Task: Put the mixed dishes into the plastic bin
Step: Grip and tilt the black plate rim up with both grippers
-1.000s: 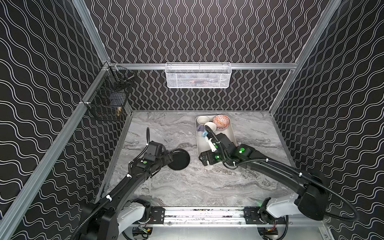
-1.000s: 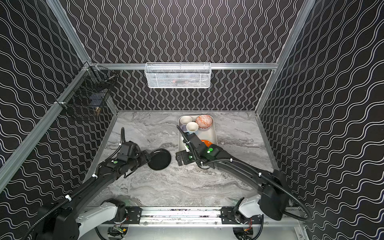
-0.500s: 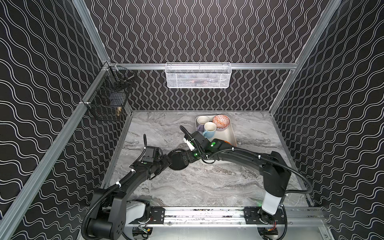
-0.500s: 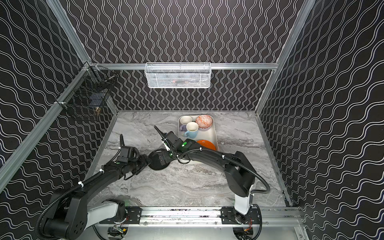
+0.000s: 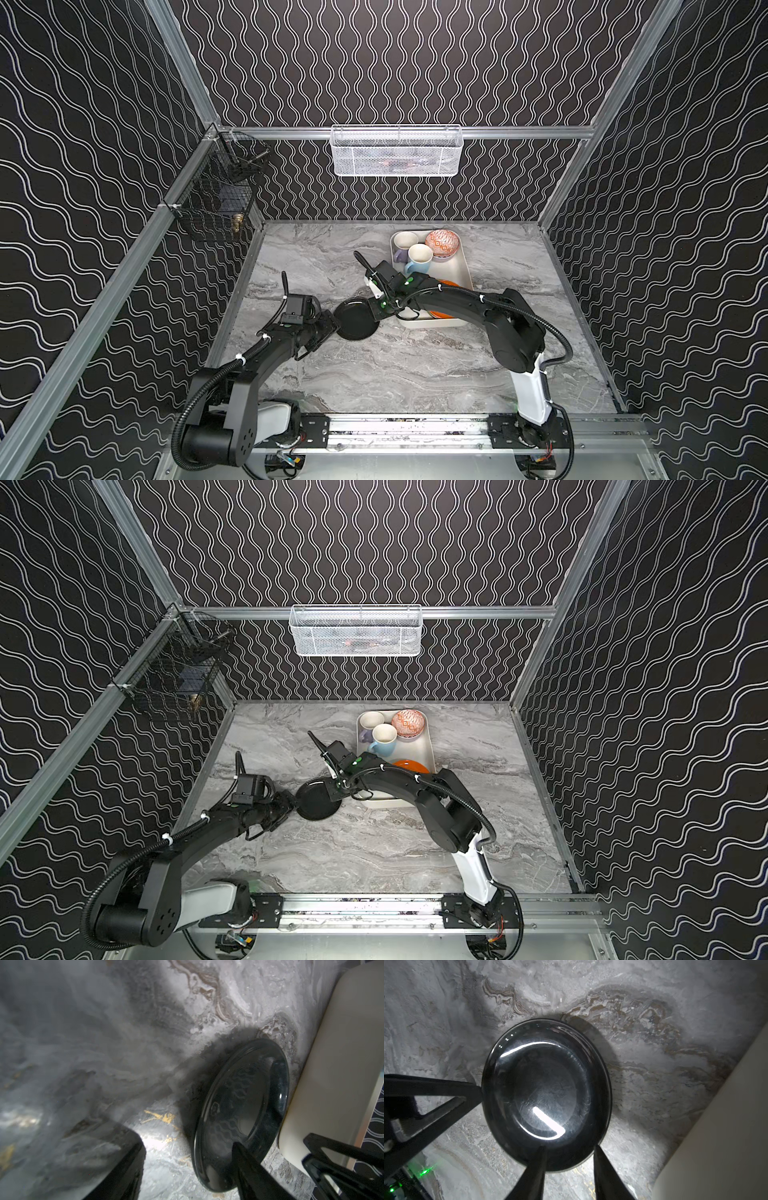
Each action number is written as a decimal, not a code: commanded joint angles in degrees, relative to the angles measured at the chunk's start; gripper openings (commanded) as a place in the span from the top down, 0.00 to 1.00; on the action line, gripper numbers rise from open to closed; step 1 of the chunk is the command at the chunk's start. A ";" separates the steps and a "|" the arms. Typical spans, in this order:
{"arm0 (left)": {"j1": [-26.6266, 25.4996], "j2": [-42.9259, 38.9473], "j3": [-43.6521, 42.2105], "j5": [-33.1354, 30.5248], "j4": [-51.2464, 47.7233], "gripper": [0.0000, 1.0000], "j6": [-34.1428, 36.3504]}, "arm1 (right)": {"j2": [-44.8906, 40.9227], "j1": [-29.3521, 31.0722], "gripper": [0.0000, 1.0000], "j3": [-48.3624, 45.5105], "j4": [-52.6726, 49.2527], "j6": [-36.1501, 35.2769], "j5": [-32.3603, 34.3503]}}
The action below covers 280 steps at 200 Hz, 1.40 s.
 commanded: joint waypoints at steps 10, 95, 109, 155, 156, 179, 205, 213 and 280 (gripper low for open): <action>0.28 1.07 0.70 0.82 1.43 0.29 0.91 | 2.01 -0.07 0.60 2.16 -3.15 0.13 2.28; 0.31 3.26 1.28 1.66 2.98 0.29 0.84 | 6.66 -0.24 0.49 5.51 -6.28 0.38 3.13; 0.29 3.49 1.31 1.84 3.08 0.29 0.81 | 6.83 -0.38 0.48 5.55 -6.23 0.66 2.87; 0.30 4.63 0.80 2.24 3.99 0.30 0.75 | 6.89 -0.47 0.53 5.07 -4.66 -0.08 -0.85; 0.26 4.63 0.80 2.26 4.03 0.30 0.76 | 6.88 -0.47 0.53 5.11 -4.65 -0.11 -0.97; 0.31 4.70 0.53 2.19 4.16 0.30 0.75 | 7.13 -0.46 0.58 5.20 -4.14 -0.38 -3.67; 0.23 4.88 0.43 2.10 4.36 0.30 0.85 | 6.96 -0.45 0.61 4.83 -3.30 -1.07 -6.13; 0.28 5.02 0.31 2.27 4.51 0.30 0.67 | 6.82 -0.42 0.61 4.68 -2.93 -1.18 -7.43; 0.31 5.50 -1.05 3.84 6.36 0.31 -0.06 | 8.33 -0.29 0.61 5.86 -3.29 -2.43 -12.87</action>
